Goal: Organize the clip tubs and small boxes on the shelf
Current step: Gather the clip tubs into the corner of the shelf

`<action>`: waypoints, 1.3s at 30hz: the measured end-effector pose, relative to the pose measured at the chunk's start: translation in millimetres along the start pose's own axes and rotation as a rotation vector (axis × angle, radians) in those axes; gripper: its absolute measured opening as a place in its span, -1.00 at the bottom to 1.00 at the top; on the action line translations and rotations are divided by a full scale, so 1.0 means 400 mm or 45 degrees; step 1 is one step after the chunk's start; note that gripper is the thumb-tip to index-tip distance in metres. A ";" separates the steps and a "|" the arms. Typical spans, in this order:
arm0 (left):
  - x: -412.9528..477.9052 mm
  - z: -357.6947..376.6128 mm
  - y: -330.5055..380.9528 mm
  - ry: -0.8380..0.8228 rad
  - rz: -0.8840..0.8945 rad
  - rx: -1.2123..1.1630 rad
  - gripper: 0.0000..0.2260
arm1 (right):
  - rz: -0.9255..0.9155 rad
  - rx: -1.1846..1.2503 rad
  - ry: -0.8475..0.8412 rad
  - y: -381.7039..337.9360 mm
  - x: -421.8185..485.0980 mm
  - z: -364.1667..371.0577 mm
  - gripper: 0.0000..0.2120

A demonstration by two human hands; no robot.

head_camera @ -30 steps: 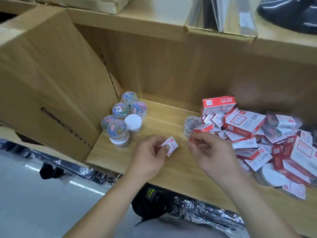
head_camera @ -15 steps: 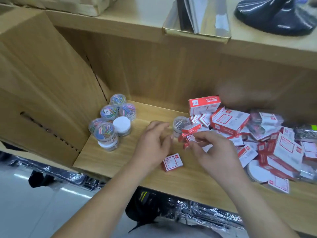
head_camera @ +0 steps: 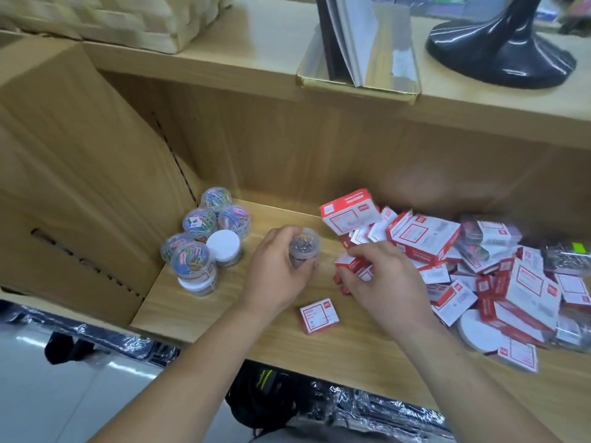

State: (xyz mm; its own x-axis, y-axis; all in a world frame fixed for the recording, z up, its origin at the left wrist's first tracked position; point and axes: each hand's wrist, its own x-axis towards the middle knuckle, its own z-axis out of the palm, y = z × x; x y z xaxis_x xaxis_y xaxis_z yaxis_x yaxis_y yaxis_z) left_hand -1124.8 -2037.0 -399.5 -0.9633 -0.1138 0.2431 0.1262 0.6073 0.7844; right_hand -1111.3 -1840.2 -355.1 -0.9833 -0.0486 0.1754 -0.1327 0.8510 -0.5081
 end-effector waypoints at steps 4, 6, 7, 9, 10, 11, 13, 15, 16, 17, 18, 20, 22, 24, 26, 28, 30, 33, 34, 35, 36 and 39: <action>-0.047 -0.051 -0.018 0.073 -0.047 0.063 -0.51 | -0.133 -0.122 -0.061 -0.033 0.012 0.024 -0.69; -0.064 -0.063 -0.028 0.065 -0.087 0.052 -0.50 | -0.173 -0.184 -0.086 -0.045 0.023 0.035 -0.67; -0.070 -0.067 -0.032 0.062 -0.108 0.057 -0.49 | -0.175 -0.204 -0.103 -0.049 0.029 0.036 -0.65; -0.076 -0.074 -0.036 0.052 -0.122 0.091 -0.45 | -0.177 -0.239 -0.151 -0.056 0.041 0.031 -0.60; -0.077 -0.079 -0.037 0.044 -0.117 0.115 -0.45 | -0.194 -0.264 -0.177 -0.059 0.047 0.025 -0.59; -0.080 -0.084 -0.038 0.033 -0.106 0.135 -0.45 | -0.215 -0.293 -0.208 -0.061 0.053 0.019 -0.59; -0.092 -0.094 -0.043 0.013 -0.064 0.167 -0.48 | -0.241 -0.324 -0.247 -0.071 0.063 0.005 -0.61; -0.106 -0.103 -0.050 0.027 -0.010 0.164 -0.49 | -0.265 -0.288 -0.215 -0.091 0.077 -0.006 -0.69; -0.113 -0.105 -0.053 0.050 0.012 0.150 -0.49 | -0.286 -0.264 -0.183 -0.106 0.088 -0.007 -0.73; -0.118 -0.107 -0.056 0.079 0.029 0.130 -0.50 | -0.311 -0.250 -0.159 -0.124 0.103 -0.005 -0.73; -0.124 -0.107 -0.056 0.102 0.038 0.109 -0.50 | -0.340 -0.248 -0.154 -0.145 0.120 0.002 -0.71; -0.135 -0.107 -0.056 0.132 0.043 0.101 -0.51 | -0.379 -0.257 -0.230 -0.180 0.153 0.026 -0.61; -0.144 -0.111 -0.059 0.147 0.031 0.098 -0.52 | -0.368 -0.273 -0.353 -0.203 0.175 0.056 -0.53; -0.156 -0.119 -0.058 0.162 0.002 0.070 -0.55 | -0.331 -0.294 -0.427 -0.212 0.184 0.081 -0.53; -0.170 -0.130 -0.060 0.183 0.007 0.066 -0.57 | -0.298 -0.297 -0.438 -0.219 0.191 0.091 -0.58; -0.184 -0.140 -0.060 0.196 0.046 0.111 -0.58 | -0.275 -0.286 -0.409 -0.223 0.190 0.087 -0.61; -0.193 -0.152 -0.058 0.184 0.079 0.189 -0.59 | -0.254 -0.252 -0.385 -0.224 0.183 0.076 -0.62; -0.191 -0.163 -0.045 0.128 0.104 0.465 -0.62 | -0.196 -0.120 -0.378 -0.221 0.158 0.047 -0.63; -0.183 -0.164 -0.040 0.105 0.094 0.545 -0.63 | -0.181 -0.080 -0.358 -0.219 0.150 0.033 -0.63; -0.170 -0.164 -0.036 0.085 0.073 0.601 -0.63 | -0.172 -0.047 -0.326 -0.218 0.144 0.020 -0.64; -0.154 -0.161 -0.032 0.066 0.043 0.627 -0.65 | -0.167 -0.017 -0.294 -0.216 0.137 0.005 -0.65; -0.087 -0.140 -0.024 0.051 -0.006 0.597 -0.73 | -0.127 0.048 -0.247 -0.208 0.117 -0.033 -0.65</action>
State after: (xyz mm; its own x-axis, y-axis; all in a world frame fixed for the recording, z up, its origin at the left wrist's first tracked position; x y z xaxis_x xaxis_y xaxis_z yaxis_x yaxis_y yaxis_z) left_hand -1079.1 -2082.6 -383.5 -0.9525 -0.1422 0.2695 -0.0076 0.8952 0.4455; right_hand -1144.7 -1906.3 -293.4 -0.9702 -0.2341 0.0627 -0.2313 0.8169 -0.5284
